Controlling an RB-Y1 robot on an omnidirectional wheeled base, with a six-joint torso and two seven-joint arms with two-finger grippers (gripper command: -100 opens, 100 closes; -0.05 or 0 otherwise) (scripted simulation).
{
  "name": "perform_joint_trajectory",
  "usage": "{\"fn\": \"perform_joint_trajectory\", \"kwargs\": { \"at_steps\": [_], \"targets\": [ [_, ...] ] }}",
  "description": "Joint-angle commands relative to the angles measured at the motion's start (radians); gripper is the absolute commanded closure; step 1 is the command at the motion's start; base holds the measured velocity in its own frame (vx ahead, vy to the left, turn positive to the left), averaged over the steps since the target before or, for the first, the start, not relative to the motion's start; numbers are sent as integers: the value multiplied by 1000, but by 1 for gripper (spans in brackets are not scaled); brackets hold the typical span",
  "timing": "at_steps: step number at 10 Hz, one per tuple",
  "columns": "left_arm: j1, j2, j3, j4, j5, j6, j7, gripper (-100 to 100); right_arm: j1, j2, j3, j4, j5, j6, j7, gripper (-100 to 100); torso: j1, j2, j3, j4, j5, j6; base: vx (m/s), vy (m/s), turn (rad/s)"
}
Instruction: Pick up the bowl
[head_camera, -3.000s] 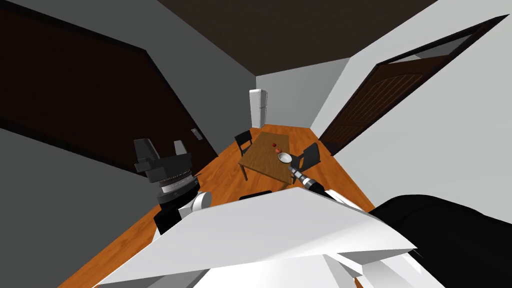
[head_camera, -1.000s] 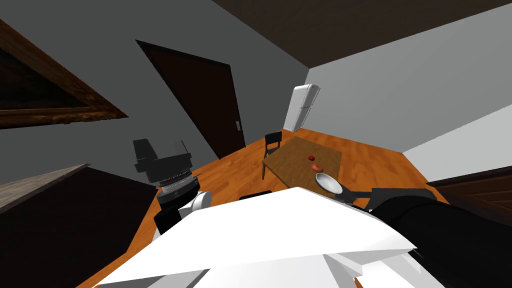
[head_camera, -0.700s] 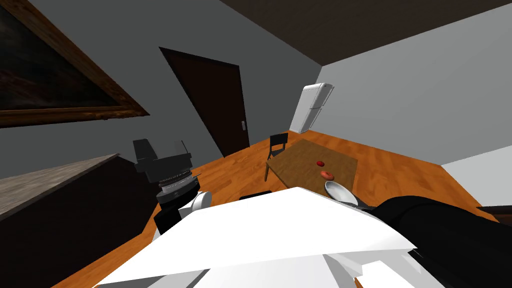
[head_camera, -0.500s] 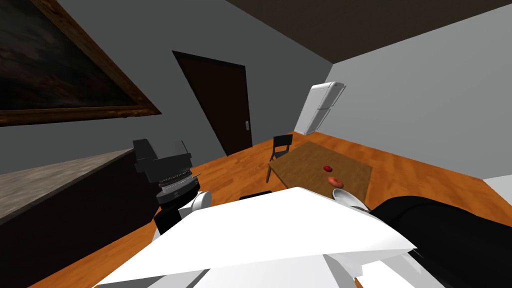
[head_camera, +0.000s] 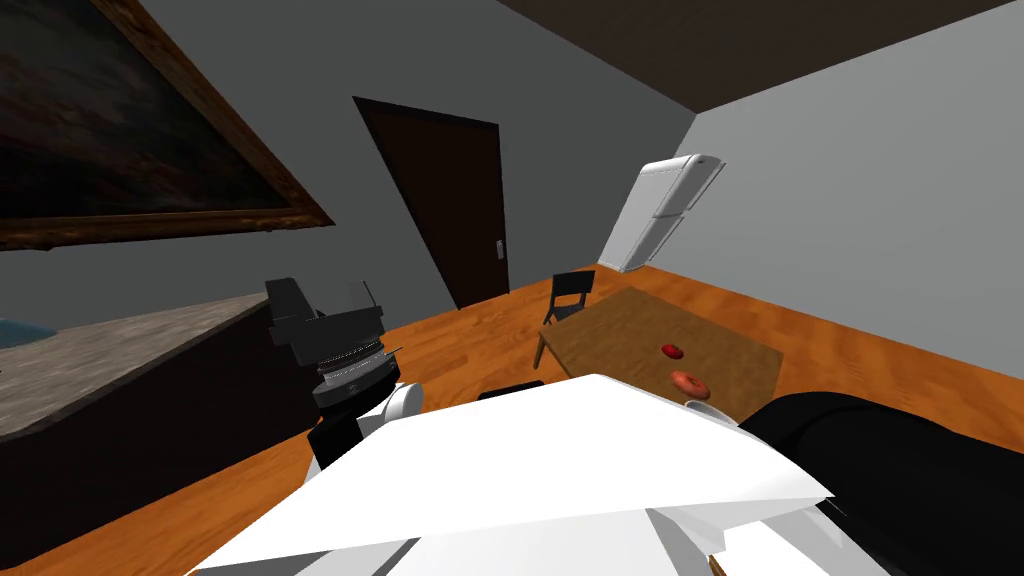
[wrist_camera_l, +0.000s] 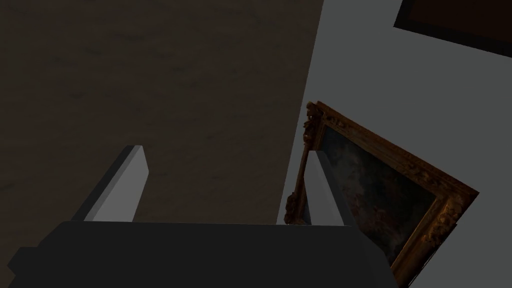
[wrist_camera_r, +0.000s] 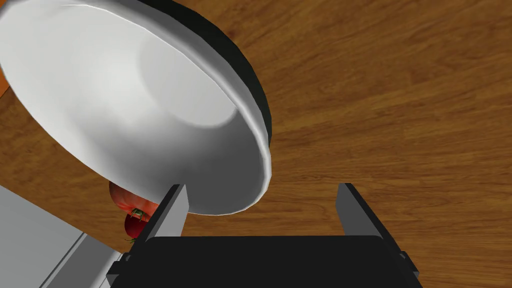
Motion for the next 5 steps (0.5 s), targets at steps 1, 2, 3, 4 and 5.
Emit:
{"fn": "perform_joint_trajectory", "kwargs": {
  "at_steps": [1, 2, 3, 4, 5],
  "targets": [
    [0, 0, 0, 0, 0, 0, 0, 0, -10, 10, 11, 34, -24, 0, -25, -100, 0, 0, 0, 0, 0, 0, -160, -12, 400],
    [0, 0, 0, 0, 0, 0, 0, 0, -17, 18, 19, 59, -40, 0, -40, -100, 0, 6, 3, 1, 0, 0, -195, 6, 378],
    [0, 0, 0, 0, 0, 0, 0, 0, -25, 25, 28, 83, -55, 0, -56, -100, 0, 9, 5, 2, 0, 1, -182, 11, 434],
    [0, 0, 0, 0, 0, 0, 0, 0, -32, 33, 36, 108, -71, -1, -72, -100, 0, 10, 6, 2, 0, 1, -160, 30, 365],
    [0, 0, 0, 0, 0, 0, 0, 0, -40, 41, 44, 133, -87, -1, -87, -100, 1, 9, 6, 2, 0, 1, -187, 31, 453]
  ]
}}
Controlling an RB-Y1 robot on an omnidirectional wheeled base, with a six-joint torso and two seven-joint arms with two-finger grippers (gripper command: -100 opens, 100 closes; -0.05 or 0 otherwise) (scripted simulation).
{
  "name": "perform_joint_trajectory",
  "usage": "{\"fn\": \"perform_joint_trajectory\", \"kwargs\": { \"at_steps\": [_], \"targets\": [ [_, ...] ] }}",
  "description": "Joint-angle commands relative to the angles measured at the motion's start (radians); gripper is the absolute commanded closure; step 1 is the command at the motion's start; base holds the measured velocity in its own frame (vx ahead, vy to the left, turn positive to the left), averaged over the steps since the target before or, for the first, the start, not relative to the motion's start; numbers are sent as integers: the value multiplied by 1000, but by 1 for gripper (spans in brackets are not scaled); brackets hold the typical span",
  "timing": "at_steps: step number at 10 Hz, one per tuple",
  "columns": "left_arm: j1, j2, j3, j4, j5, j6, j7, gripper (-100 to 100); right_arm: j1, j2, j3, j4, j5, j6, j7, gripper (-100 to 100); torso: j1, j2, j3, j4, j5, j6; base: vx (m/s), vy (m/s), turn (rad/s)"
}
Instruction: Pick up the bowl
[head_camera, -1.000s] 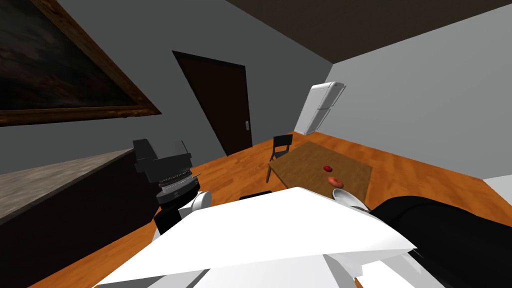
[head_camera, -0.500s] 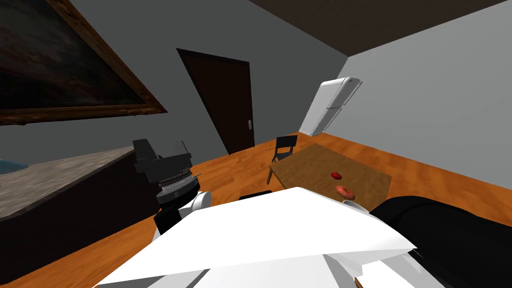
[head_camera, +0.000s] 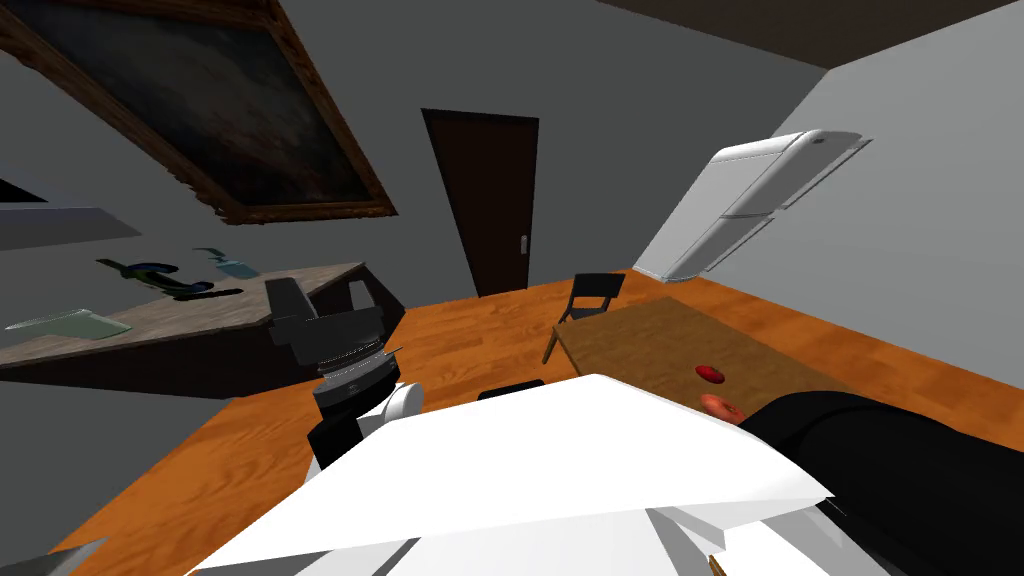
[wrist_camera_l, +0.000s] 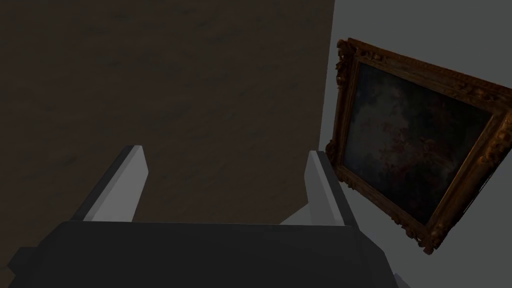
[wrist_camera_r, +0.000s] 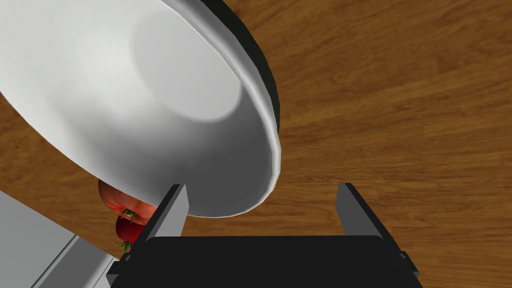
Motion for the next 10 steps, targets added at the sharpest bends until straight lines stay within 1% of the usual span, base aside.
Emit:
{"fn": "perform_joint_trajectory", "kwargs": {
  "at_steps": [1, 4, 5, 6, 8, 10],
  "targets": [
    [0, 0, 0, 0, 0, 0, 0, 0, -14, 18, 12, 44, -23, -1, -25, -100, 0, 0, 0, 0, 0, 0, -167, 30, 373],
    [0, 0, 0, 0, 0, 0, 0, 0, -36, 42, 36, 118, -71, -2, -72, -100, 1, 0, 0, 0, 0, 0, -175, 59, 361],
    [0, 0, 0, 0, 0, 0, 0, 0, -36, 34, 37, 106, -63, -5, -63, -100, 0, 1, 1, 0, 0, 1, -84, 17, 62],
    [1, 0, 0, 0, 0, 0, 0, 0, -37, 34, 37, 108, -65, -3, -66, 100, -2, -4, -2, -1, -1, 2, -14, 4, -16],
    [1, 0, 0, 0, 0, 0, 0, 0, -37, 35, 37, 108, -65, -3, -67, 100, -5, -9, -5, -2, -1, 2, -3, 1, 0],
    [1, 0, 0, 0, 0, 0, 0, 0, -37, 35, 37, 108, -66, -3, -67, 100, -5, -10, -6, -2, -2, 1, 0, 0, 0]
  ]
}}
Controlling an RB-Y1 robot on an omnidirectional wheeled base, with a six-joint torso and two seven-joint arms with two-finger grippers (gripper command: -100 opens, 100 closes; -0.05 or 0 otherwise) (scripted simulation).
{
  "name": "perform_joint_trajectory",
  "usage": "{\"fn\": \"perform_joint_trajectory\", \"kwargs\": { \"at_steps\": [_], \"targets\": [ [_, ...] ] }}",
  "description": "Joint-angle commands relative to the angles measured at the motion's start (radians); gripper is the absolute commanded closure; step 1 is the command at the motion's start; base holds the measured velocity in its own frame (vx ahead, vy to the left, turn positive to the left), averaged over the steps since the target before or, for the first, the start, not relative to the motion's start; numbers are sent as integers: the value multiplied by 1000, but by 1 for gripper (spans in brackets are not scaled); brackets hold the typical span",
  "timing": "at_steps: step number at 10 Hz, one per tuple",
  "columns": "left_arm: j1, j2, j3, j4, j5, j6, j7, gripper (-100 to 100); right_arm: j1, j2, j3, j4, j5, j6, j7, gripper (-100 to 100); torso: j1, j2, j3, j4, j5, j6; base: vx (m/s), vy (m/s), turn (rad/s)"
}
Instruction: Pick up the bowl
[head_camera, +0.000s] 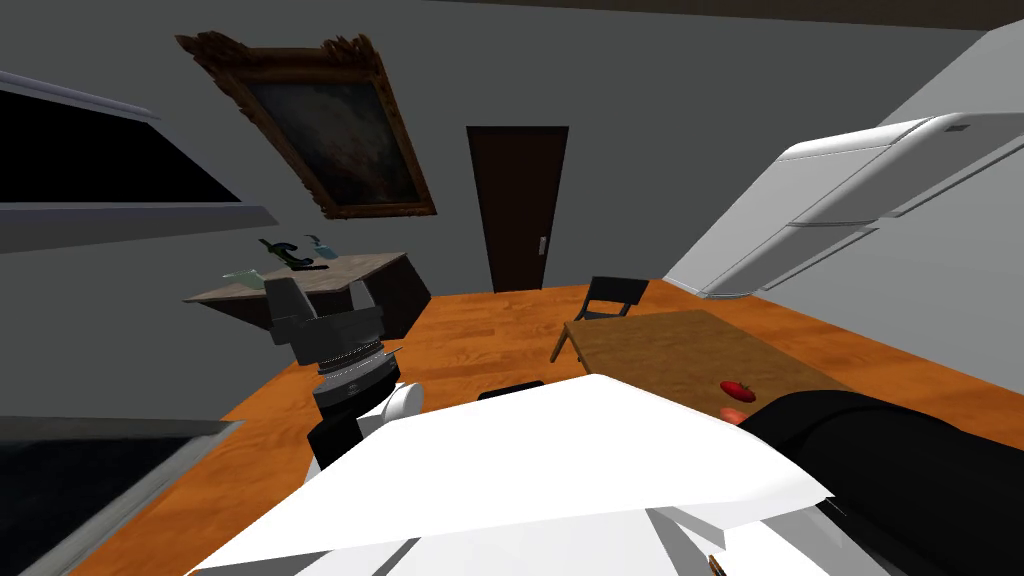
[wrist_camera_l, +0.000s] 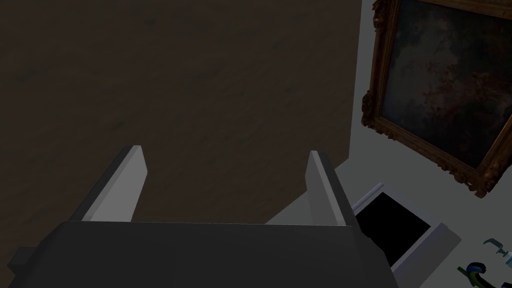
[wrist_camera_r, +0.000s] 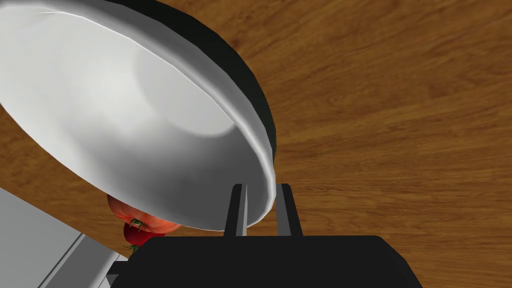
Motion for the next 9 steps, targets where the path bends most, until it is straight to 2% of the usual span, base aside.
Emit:
{"fn": "perform_joint_trajectory", "kwargs": {
  "at_steps": [1, 2, 5, 9],
  "targets": [
    [0, 0, 0, 0, 0, 0, 0, 0, 0, 0, 0, 0, 0, 0, 0, 0, 0, 0, 0, 0, 0, 0, 0, 0, 0],
    [0, 0, 0, 0, 0, 0, 0, 0, 8, -1, -8, -15, 11, 1, 11, 100, 0, 0, 0, 0, 0, 0, 62, -26, -207],
    [0, 0, 0, 0, 0, 0, 0, 0, 31, -25, -33, -89, 58, 2, 58, 100, -2, -10, -6, -2, 0, 1, 171, -45, -414],
    [0, 0, 0, 0, 0, 0, 0, 0, 60, -57, -65, -188, 121, 4, 120, 100, -1, -11, -7, -3, 1, -1, 171, -27, -384]
  ]
}}
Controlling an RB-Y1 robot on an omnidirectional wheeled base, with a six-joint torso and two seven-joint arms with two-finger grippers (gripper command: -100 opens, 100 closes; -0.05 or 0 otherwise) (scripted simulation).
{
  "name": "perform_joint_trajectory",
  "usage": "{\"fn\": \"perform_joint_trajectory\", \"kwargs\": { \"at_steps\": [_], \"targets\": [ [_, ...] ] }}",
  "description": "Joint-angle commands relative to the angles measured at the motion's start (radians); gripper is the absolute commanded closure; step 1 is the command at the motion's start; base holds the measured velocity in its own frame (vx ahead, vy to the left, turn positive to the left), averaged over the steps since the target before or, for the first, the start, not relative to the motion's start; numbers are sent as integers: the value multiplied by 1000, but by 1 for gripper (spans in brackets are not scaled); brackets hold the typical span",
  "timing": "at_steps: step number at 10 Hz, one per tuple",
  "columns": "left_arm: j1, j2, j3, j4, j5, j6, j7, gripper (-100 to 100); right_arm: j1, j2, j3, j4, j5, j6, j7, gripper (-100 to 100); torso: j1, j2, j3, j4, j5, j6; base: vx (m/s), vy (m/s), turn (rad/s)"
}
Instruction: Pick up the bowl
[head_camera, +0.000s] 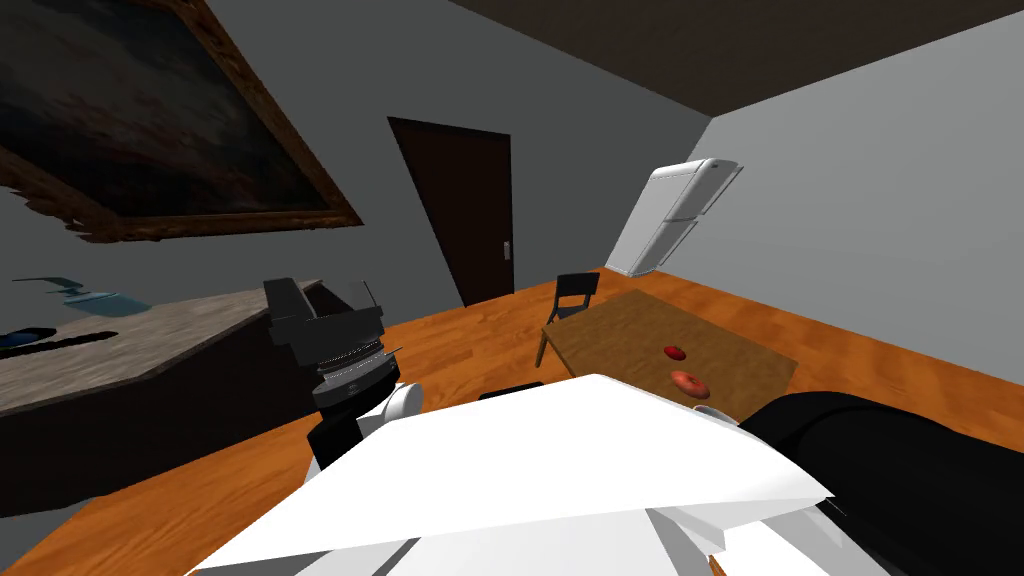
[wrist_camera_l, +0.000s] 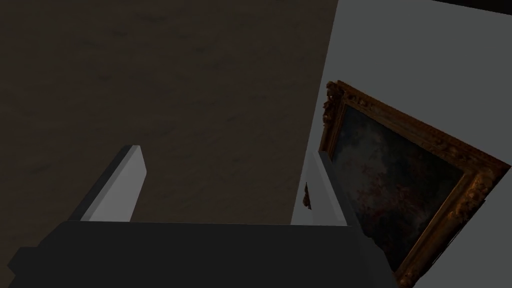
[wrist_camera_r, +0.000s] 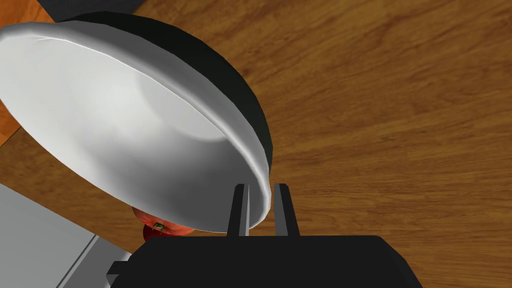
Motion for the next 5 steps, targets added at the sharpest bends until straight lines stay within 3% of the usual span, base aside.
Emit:
{"fn": "perform_joint_trajectory", "kwargs": {
  "at_steps": [1, 4, 5],
  "targets": [
    [0, 0, 0, 0, 0, 0, 0, 0, 12, -15, -12, -48, 25, 8, 26, 100, 0, 0, 0, 0, 0, 0, 183, -21, -412],
    [0, 0, 0, 0, 0, 0, 0, 0, 18, -22, -16, -66, 31, 8, 31, 100, 1, 2, 1, 1, 0, -2, 99, -1, -131],
    [-1, 0, 0, 0, 0, 0, 0, 0, 20, -24, -17, -71, 32, 12, 33, 0, 1, 6, 3, 1, 0, -3, 10, 2, 13]
  ]
}}
